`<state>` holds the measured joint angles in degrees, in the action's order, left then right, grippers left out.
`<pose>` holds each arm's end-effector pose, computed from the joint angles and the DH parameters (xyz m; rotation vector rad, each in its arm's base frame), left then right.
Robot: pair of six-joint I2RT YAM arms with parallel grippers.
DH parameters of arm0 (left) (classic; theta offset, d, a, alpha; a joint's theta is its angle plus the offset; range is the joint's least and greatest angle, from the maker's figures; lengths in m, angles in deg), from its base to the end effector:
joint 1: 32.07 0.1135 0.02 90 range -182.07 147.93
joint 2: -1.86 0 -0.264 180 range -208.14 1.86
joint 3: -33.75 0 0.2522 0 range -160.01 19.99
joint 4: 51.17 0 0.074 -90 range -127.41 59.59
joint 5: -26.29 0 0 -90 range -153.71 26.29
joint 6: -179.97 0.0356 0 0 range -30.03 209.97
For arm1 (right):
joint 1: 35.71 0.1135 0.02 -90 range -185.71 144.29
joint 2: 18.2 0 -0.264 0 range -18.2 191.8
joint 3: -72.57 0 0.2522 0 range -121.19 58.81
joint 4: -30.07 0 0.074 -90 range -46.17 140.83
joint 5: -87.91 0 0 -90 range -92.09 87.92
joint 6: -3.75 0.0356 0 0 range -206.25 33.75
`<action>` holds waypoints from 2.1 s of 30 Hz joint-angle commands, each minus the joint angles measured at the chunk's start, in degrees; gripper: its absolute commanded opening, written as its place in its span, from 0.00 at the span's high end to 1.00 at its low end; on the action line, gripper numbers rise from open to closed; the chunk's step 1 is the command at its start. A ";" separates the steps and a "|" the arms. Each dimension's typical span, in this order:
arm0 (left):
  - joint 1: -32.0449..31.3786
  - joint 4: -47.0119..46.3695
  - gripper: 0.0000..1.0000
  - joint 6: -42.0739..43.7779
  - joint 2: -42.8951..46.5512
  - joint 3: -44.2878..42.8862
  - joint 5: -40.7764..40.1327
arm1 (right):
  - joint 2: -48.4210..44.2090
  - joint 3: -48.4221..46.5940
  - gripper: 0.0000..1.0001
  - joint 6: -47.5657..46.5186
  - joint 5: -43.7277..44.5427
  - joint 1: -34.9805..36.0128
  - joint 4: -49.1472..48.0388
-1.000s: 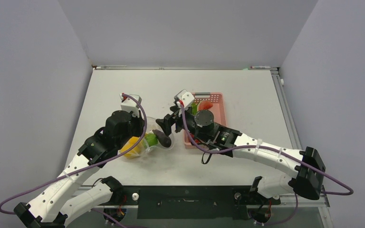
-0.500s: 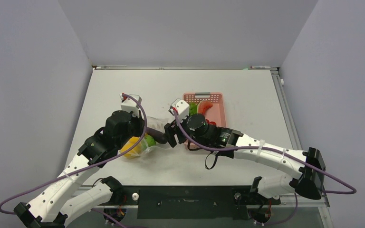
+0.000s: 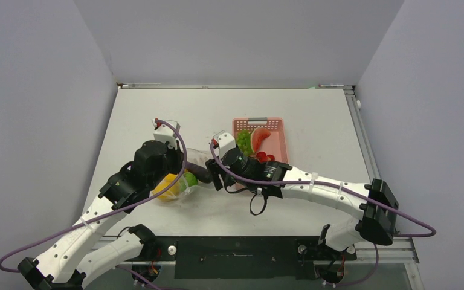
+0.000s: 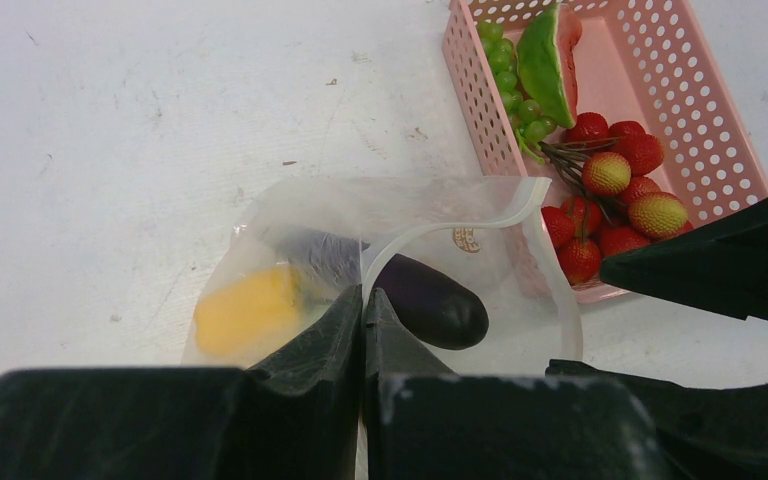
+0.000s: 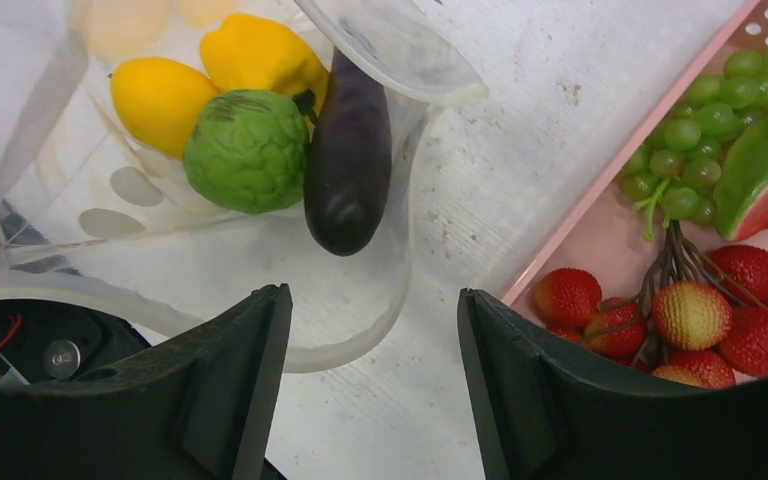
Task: Place the food in the zip-top bag and seal the zipper
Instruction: Place the fake vegetable in the zipper food storage bag, then adjust the zipper food storage bag at the center of the board.
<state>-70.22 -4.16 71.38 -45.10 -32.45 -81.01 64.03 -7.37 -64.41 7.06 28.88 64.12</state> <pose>0.1430 -0.0988 0.3392 0.1617 2.0396 -0.3116 0.1442 0.2904 0.3003 -0.7434 2.1521 0.6552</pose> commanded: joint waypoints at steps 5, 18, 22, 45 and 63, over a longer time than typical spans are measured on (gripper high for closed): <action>0.22 -1.90 1.00 0.22 0.22 -2.46 0.42 | 1.99 0.05 0.39 7.48 4.63 0.17 -0.14; 0.18 -1.83 1.00 0.22 0.73 -2.44 0.25 | 4.55 4.53 0.59 14.64 -1.08 -4.01 -8.10; 0.18 -1.83 1.00 0.22 0.73 -2.49 0.07 | 5.51 4.99 0.74 15.40 -2.62 -4.77 -10.20; 0.03 5.12 1.00 2.63 1.54 -9.70 5.27 | 5.25 -9.77 0.95 9.02 -7.51 -8.01 -6.66; 0.01 8.95 1.00 2.93 0.85 -14.35 6.57 | 6.41 -14.68 0.95 4.87 -7.60 -8.92 -2.42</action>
<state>-70.22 7.62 74.13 -44.18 -46.95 -73.93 69.81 -20.92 -58.62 -0.83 20.75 62.42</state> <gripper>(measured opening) 0.003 0.058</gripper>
